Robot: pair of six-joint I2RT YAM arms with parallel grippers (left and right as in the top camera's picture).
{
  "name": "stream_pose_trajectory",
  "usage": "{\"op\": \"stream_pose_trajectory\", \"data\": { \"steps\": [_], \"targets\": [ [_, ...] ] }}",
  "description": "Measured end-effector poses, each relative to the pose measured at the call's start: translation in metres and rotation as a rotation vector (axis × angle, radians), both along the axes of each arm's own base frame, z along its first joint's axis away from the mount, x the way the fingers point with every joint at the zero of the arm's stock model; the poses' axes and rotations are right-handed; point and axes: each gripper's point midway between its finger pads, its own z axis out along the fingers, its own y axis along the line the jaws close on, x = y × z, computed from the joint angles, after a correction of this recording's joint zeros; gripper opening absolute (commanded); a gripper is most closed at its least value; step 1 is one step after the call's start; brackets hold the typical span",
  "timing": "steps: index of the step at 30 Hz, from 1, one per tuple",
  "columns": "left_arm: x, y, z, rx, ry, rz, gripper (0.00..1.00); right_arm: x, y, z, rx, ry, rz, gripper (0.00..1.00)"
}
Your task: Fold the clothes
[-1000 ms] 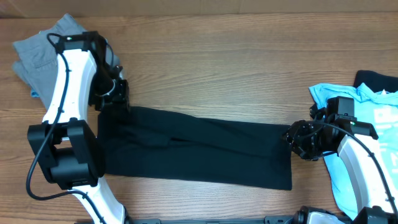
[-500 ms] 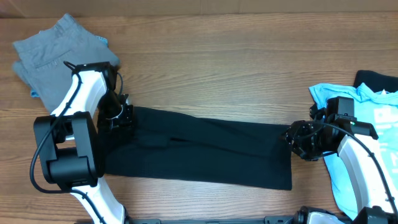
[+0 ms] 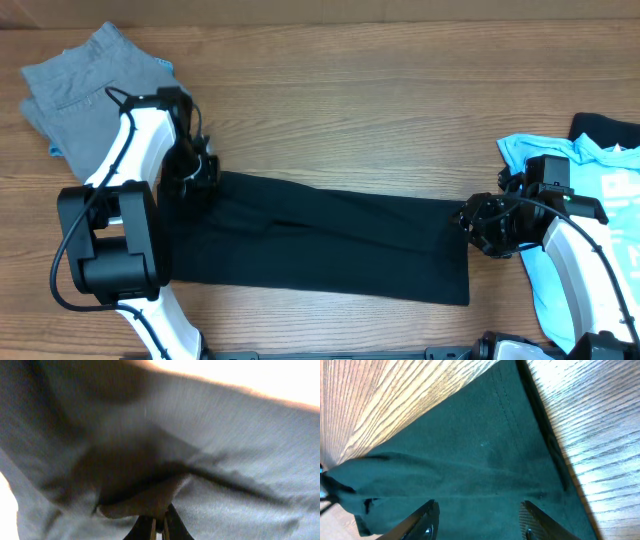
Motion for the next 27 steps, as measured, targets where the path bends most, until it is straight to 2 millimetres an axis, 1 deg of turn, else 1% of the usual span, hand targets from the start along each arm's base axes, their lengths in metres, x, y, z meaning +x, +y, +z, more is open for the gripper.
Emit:
{"op": "stream_pose_trajectory", "data": {
  "steps": [1, 2, 3, 4, 6, 8, 11, 13, 14, 16, 20, 21, 22, 24, 27],
  "targets": [
    [0.007, 0.001, 0.001, 0.002, -0.025, 0.0, 0.04, 0.0, 0.0, 0.0, 0.001, 0.0, 0.0, 0.55],
    [0.012, 0.001, 0.001, 0.003, -0.046, 0.0, 0.1, 0.0, 0.0, 0.0, 0.0, 0.0, 0.0, 0.55],
    [0.015, 0.001, 0.002, 0.004, -0.058, 0.0, 0.27, 0.0, 0.0, 0.0, 0.0, 0.0, 0.001, 0.55],
    [0.016, 0.001, 0.001, 0.004, -0.064, -0.002, 0.33, 0.0, 0.0, 0.0, 0.001, 0.001, 0.0, 0.55],
    [0.017, 0.001, 0.001, 0.005, -0.065, 0.002, 0.37, 0.0, 0.0, 0.0, 0.001, 0.001, 0.001, 0.55],
    [0.009, 0.001, 0.003, 0.006, -0.033, 0.002, 0.36, -0.001, 0.0, 0.0, 0.001, 0.003, 0.0, 0.55],
    [-0.017, 0.0, 0.012, 0.001, 0.08, 0.002, 0.34, -0.001, 0.0, 0.0, 0.001, 0.004, 0.0, 0.55],
    [-0.029, 0.0, 0.019, 0.0, 0.137, 0.002, 0.36, -0.001, 0.0, 0.0, 0.001, 0.002, 0.0, 0.56],
    [-0.032, 0.0, 0.023, 0.002, 0.151, 0.001, 0.38, 0.0, 0.0, 0.0, 0.001, 0.001, 0.0, 0.56],
    [-0.032, 0.001, 0.027, 0.007, 0.146, 0.0, 0.4, 0.0, 0.0, 0.0, 0.0, 0.001, 0.0, 0.56],
    [-0.031, 0.004, 0.033, 0.026, 0.121, -0.004, 0.39, -0.001, 0.0, 0.0, 0.001, 0.003, 0.0, 0.56],
    [-0.029, 0.005, 0.034, 0.031, 0.107, -0.004, 0.4, -0.001, 0.0, 0.0, 0.001, 0.003, 0.001, 0.59],
    [-0.026, 0.005, 0.033, 0.034, 0.09, -0.005, 0.4, -0.001, 0.0, 0.0, 0.001, 0.003, 0.0, 0.59],
    [-0.022, 0.006, 0.026, 0.039, 0.061, -0.004, 0.4, 0.0, 0.0, 0.0, 0.001, 0.002, 0.0, 0.59],
    [-0.023, 0.006, 0.01, 0.042, 0.048, -0.004, 0.41, 0.0, 0.0, 0.0, 0.0, -0.001, 0.0, 0.6]
  ]
}}
